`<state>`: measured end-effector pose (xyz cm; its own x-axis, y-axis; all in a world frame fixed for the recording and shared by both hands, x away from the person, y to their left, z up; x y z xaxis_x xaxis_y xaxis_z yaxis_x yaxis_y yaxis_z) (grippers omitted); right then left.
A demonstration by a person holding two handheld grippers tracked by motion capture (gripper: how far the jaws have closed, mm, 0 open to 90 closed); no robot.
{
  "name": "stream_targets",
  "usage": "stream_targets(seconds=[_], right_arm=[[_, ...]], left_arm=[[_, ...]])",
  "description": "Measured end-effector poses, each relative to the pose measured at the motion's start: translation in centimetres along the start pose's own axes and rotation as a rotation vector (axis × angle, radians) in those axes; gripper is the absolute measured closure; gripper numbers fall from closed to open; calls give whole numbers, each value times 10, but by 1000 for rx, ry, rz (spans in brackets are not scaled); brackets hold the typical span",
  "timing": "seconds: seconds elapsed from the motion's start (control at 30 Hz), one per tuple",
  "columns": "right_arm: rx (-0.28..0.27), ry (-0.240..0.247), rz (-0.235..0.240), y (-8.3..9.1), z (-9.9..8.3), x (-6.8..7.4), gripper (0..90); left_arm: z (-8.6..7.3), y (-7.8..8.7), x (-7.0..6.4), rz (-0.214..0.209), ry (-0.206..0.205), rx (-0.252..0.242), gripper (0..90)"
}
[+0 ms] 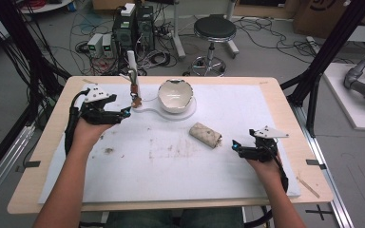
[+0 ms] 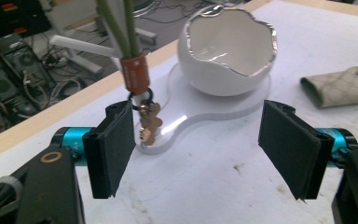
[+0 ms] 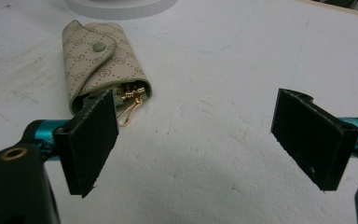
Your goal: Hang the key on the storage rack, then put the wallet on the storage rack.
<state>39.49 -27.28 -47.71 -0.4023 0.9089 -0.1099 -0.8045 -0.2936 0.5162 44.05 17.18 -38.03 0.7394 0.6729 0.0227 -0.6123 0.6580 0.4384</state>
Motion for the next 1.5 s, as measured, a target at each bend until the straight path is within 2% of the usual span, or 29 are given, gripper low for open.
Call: stream_targets(seconds=[0.27,0.43,0.63,0.77,0.97,1.23,1.5], right_arm=[[4,6,-2,0,-1,0,149],[4,9,2,0,-1,1,149],[5,5,3,-1,-1,1,149],[2,10,11,0,0,1,149],[5,10,11,0,-1,0,149],[12,7,8,-1,-2,-3,149],[2,4,6,0,-1,-2,149]], left_arm=[[-11,1,-20,-72,9,-21,225],[-19,3,-31,-113,-4,-47,191],[-35,7,-39,-131,22,-71,169],[-47,8,-38,-142,25,-72,149],[-63,11,-29,-150,78,-98,140],[-61,14,-30,-177,74,-131,140],[-65,16,-28,-160,81,-118,140]])
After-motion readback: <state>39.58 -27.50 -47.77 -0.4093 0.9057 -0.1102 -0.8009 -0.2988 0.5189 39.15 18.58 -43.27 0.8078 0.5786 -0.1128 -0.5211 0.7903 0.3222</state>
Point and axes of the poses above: each handheld gripper's, and its own axes: y roughly backward along the jaws, z roughly out of its top, x roughly to its left, the point moved 8 cm from there along -y, roughly forward along the jaws, and after that the axes turned 9 degrees about -z, right-handed, at the moved point
